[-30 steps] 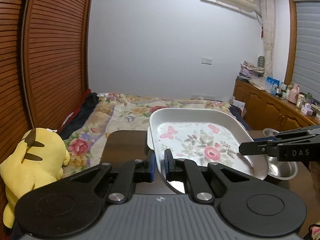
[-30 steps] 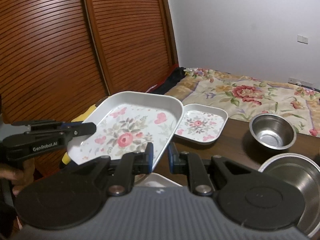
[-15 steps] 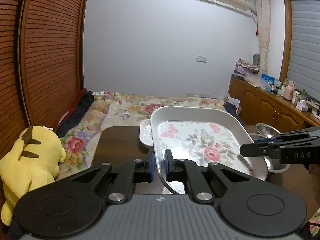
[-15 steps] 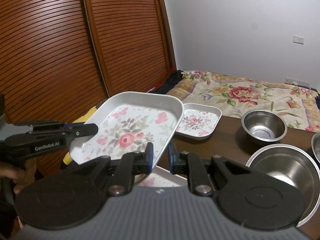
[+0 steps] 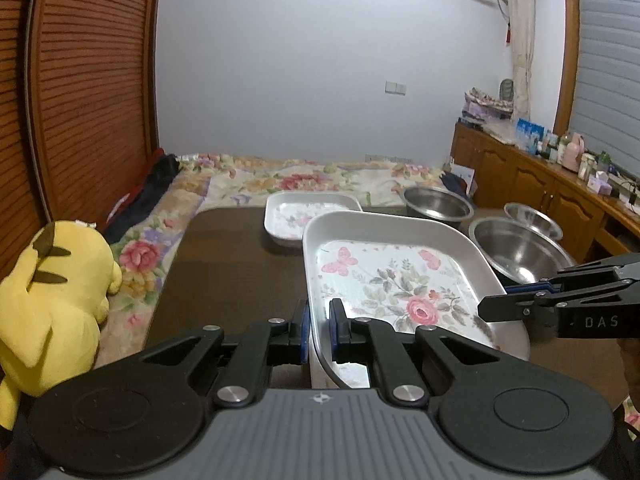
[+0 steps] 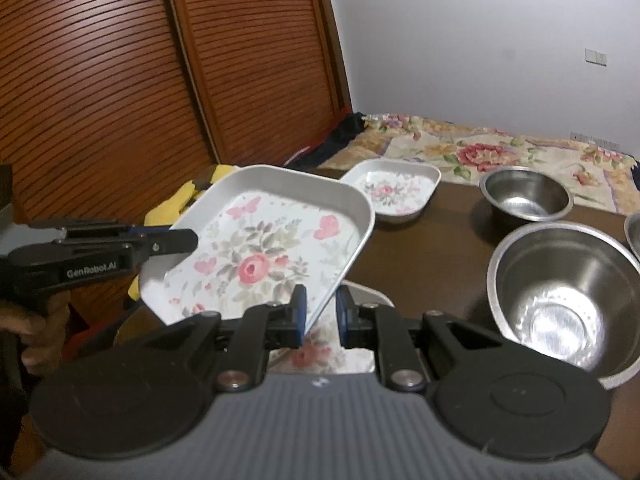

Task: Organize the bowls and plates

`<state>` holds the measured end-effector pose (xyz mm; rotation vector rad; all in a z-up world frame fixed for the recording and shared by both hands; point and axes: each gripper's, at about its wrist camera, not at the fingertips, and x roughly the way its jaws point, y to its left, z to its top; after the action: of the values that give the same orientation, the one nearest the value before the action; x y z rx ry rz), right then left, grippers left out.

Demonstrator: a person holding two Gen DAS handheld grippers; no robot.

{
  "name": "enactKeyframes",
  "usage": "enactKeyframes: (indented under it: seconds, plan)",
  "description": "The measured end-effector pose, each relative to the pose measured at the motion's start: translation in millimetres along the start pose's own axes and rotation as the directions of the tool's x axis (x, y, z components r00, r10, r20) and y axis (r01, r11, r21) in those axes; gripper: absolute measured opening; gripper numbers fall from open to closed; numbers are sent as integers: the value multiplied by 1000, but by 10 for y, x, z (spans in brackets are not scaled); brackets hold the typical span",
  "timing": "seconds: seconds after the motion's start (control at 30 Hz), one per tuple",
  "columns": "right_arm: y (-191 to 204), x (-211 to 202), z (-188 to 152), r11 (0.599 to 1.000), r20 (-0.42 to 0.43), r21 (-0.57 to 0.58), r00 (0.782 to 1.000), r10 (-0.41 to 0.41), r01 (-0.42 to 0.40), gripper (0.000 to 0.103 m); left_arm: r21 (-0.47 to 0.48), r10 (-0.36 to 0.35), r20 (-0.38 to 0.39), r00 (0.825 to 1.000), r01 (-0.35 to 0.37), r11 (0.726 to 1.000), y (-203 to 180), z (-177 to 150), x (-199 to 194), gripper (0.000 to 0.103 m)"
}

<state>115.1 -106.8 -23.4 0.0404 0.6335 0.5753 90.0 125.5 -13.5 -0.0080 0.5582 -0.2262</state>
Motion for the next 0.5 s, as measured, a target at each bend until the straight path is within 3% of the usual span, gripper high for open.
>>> enactKeyframes:
  seconds: [0.5]
  plan:
    - [-39, 62, -274, 999, -24, 17, 999, -33, 34, 17, 11, 0, -64, 998, 0, 1000, -52, -130, 192, 11]
